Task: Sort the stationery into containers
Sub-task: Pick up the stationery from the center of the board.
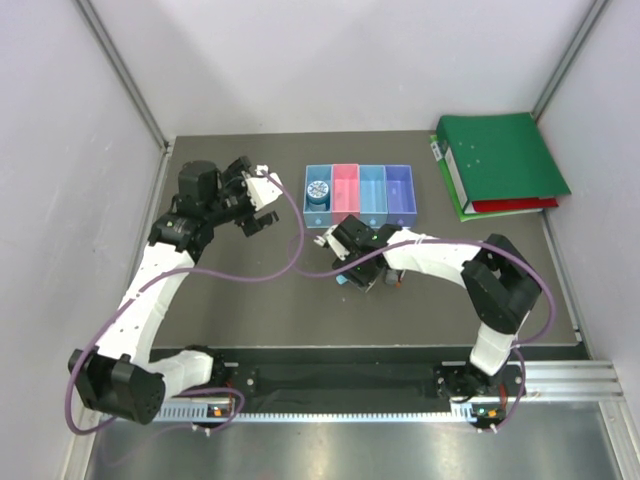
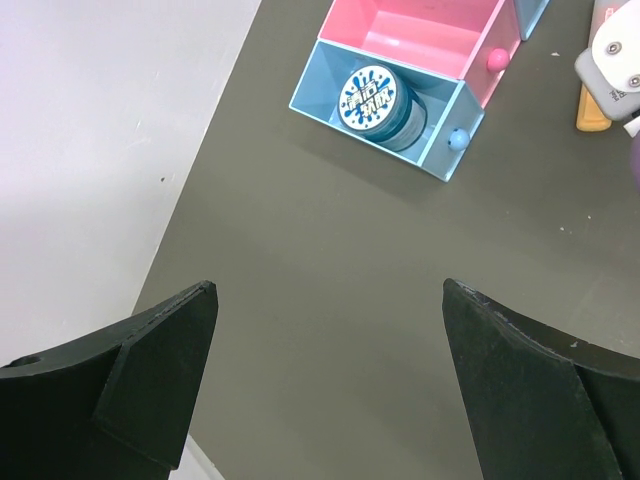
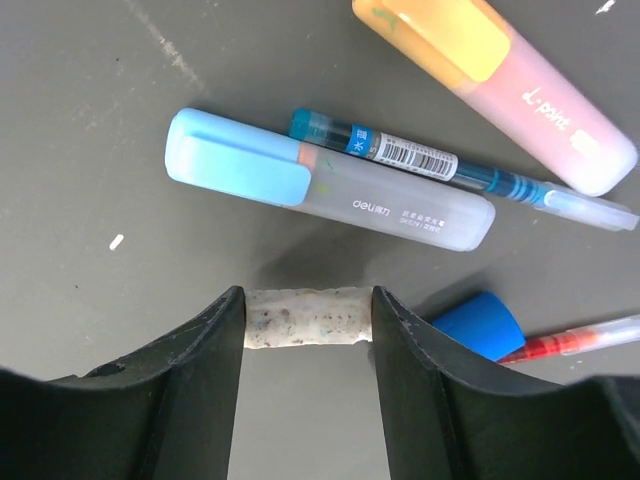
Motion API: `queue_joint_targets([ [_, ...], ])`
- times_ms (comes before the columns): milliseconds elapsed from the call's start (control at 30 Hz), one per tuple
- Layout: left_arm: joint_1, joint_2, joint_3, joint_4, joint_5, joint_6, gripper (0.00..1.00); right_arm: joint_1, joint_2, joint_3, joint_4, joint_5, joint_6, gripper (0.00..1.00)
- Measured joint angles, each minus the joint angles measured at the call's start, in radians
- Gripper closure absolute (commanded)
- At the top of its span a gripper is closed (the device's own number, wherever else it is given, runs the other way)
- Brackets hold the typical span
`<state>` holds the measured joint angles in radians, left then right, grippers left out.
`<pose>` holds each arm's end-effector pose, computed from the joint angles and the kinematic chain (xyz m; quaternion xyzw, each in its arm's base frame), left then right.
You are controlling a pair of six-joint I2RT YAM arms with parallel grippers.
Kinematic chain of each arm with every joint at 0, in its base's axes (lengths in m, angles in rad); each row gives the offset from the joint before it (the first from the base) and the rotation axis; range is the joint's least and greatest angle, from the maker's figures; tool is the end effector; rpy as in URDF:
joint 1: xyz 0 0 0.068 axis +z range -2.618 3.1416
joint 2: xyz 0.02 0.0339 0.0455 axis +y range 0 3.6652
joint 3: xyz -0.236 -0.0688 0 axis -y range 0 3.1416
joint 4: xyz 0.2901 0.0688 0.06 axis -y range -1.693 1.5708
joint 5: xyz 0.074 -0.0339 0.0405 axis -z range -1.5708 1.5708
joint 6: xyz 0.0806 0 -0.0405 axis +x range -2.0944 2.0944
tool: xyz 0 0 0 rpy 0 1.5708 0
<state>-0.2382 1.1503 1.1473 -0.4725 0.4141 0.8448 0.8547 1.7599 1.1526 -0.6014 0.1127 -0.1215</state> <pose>0.3279 -0.1130 0.3204 0.5224 0.6608 -0.0153 0.5387 0.2638 0.2893 0.0849 -0.4516 0.8722 0.0127 0.1877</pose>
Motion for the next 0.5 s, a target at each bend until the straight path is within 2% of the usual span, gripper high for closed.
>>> queue_joint_targets([
  [267,0.0,0.006,0.0,0.001,0.0,0.0,0.01,0.0,-0.007,0.063,-0.037,0.02,-0.071,0.48],
  [500,0.0,0.006,0.0,0.002,-0.001,0.001,0.01,-0.002,0.002,0.249,-0.039,0.055,-0.14,0.47],
])
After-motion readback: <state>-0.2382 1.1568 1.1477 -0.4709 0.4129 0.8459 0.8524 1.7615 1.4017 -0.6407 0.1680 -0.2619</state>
